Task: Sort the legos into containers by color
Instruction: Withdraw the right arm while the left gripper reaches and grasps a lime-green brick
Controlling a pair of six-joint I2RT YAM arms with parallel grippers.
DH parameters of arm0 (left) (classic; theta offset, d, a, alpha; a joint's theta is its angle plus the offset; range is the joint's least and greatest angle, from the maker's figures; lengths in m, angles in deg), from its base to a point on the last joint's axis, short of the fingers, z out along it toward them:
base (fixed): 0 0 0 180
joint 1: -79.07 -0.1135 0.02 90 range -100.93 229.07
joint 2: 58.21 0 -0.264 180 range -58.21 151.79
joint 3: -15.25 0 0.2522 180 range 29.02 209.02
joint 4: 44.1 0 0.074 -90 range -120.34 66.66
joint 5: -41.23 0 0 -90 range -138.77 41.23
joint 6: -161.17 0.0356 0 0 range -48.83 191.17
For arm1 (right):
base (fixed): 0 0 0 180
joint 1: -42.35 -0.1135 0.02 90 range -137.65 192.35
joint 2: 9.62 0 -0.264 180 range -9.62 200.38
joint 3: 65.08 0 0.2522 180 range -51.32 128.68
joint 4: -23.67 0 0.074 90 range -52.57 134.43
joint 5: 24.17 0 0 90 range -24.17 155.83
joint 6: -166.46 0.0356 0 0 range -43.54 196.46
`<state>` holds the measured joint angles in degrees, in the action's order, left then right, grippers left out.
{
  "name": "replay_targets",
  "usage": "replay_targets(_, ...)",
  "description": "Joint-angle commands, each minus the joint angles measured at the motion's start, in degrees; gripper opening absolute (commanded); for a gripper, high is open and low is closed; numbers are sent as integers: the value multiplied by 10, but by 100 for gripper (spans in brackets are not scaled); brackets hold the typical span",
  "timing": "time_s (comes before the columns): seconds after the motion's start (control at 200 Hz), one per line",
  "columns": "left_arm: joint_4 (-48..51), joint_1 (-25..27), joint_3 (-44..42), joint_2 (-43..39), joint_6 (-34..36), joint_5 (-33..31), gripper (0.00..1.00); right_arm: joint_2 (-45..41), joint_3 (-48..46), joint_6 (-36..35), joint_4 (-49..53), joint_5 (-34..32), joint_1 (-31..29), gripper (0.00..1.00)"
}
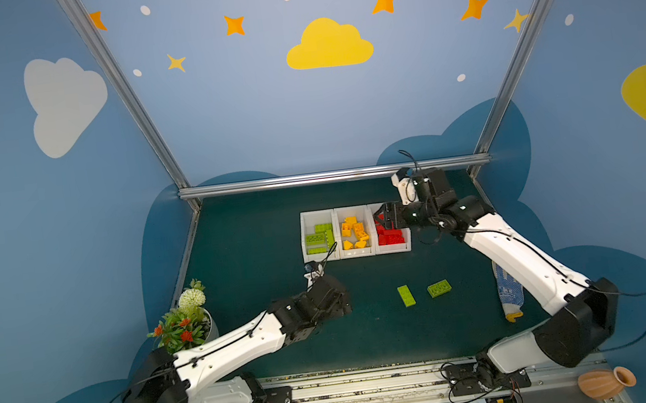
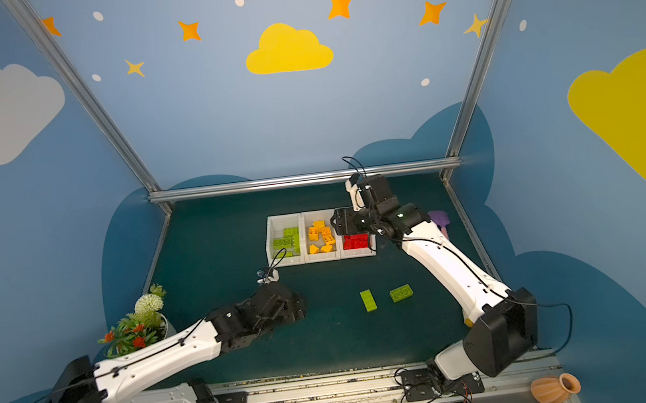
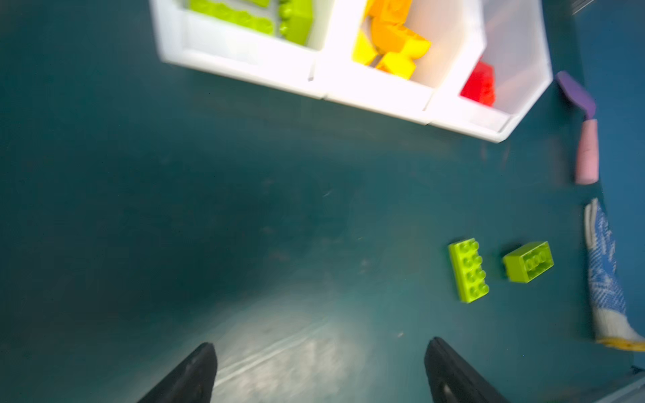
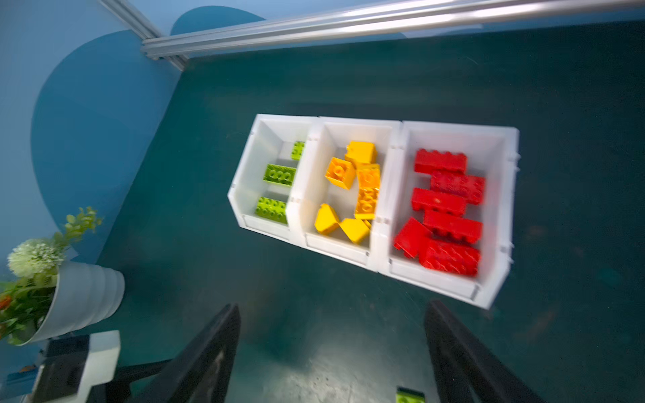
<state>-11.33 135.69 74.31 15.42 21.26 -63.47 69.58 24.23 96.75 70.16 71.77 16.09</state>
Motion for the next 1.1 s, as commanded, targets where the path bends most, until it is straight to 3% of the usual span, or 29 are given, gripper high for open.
replay_targets(0.0, -19, 27, 52, 67, -34, -45, 93, -63, -75, 31, -7, -28, 28, 83)
replay_targets(0.205, 30, 68, 185, 216, -77, -65, 96, -157, -192, 82, -15, -75, 82, 87)
replay_targets(0.486, 107, 99, 359, 389, -97, -56, 96, -242, -274, 136, -22, -91, 160, 90)
replay_targets(1.096, 187, 104, 538, 555, -92, -41, 94, -268, -317, 166, -46, -110, 176, 90)
